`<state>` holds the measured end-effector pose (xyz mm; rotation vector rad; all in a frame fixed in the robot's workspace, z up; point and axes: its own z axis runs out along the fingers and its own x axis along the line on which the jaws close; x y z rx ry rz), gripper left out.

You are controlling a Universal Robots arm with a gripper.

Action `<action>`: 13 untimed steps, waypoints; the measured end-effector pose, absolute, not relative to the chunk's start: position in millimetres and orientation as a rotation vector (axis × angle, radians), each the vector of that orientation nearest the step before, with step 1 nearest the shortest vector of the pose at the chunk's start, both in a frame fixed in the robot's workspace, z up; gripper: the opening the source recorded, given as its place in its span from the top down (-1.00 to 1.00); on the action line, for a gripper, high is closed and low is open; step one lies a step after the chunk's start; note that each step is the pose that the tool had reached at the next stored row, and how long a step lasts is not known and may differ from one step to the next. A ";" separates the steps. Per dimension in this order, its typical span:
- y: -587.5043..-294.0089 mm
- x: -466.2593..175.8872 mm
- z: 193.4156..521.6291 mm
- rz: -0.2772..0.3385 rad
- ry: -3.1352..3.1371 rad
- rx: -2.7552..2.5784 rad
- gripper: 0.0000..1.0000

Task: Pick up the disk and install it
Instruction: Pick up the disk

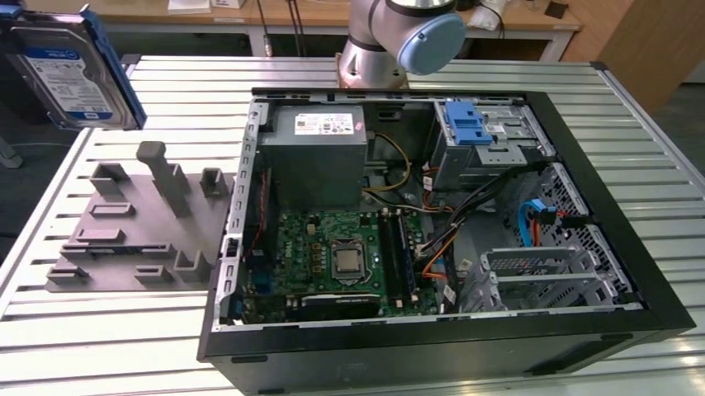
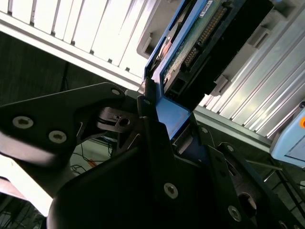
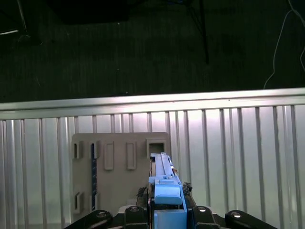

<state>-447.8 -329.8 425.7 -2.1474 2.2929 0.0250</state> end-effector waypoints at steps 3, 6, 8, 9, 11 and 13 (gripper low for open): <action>-329.8 -447.8 428.5 0.025 2.293 -2.147 0.27; -329.8 -447.8 431.1 0.025 2.293 -2.147 0.27; -329.8 -447.9 432.8 0.025 2.293 -2.147 0.27; -329.8 -447.8 433.7 0.025 2.293 -2.147 0.27; -329.8 -447.8 435.3 0.025 2.293 -2.147 0.27; -329.7 -447.8 437.2 0.025 2.293 -2.147 0.27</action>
